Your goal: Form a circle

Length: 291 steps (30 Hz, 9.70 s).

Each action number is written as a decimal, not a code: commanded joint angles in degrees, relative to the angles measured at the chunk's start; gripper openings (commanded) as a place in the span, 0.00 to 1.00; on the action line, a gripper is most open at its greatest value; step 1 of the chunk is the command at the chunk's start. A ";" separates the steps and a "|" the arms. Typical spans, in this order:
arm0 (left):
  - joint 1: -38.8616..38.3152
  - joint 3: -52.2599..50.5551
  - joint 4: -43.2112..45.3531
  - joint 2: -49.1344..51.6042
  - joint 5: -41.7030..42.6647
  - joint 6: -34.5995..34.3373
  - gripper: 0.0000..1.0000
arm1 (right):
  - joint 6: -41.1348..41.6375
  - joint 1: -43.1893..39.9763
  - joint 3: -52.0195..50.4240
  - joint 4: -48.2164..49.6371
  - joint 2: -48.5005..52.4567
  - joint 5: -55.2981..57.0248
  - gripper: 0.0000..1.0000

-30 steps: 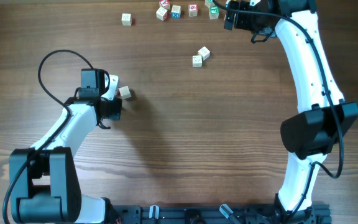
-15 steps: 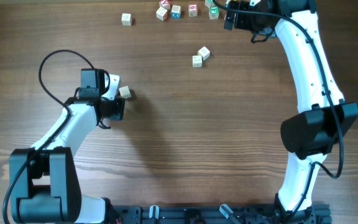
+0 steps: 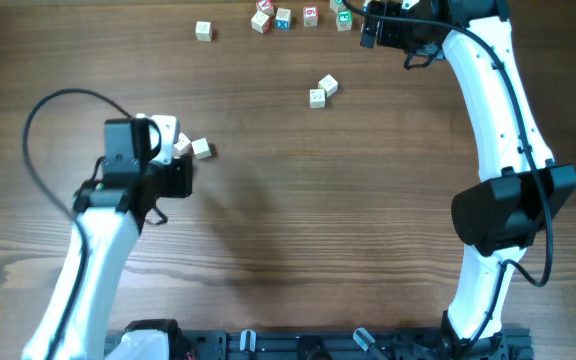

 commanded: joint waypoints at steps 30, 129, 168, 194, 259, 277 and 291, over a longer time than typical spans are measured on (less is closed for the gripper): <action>12.00 -1.42 22.91 22.80 5.62 -22.23 0.04 | 0.09 0.07 0.61 0.26 -1.92 0.96 1.00; 17.14 -1.42 14.84 29.03 27.02 -33.29 0.04 | 0.07 0.07 0.61 0.28 -1.92 0.96 1.00; 17.14 -1.42 14.25 29.03 30.67 -34.56 0.04 | 0.07 0.07 0.61 0.28 -1.92 0.96 1.00; 17.14 -1.42 14.67 29.03 30.99 -36.04 0.04 | 0.07 0.07 0.61 0.26 -1.92 0.96 1.00; 16.72 -1.36 7.67 20.28 31.41 -36.02 0.04 | 0.07 0.07 0.61 0.28 -1.92 0.96 1.00; 19.54 -1.36 26.58 15.17 14.51 -36.06 0.04 | 0.07 0.07 0.61 0.28 -1.92 0.96 1.00; 19.52 -1.36 35.80 25.35 18.95 -38.86 0.04 | 0.07 0.07 0.61 0.28 -1.92 0.96 1.00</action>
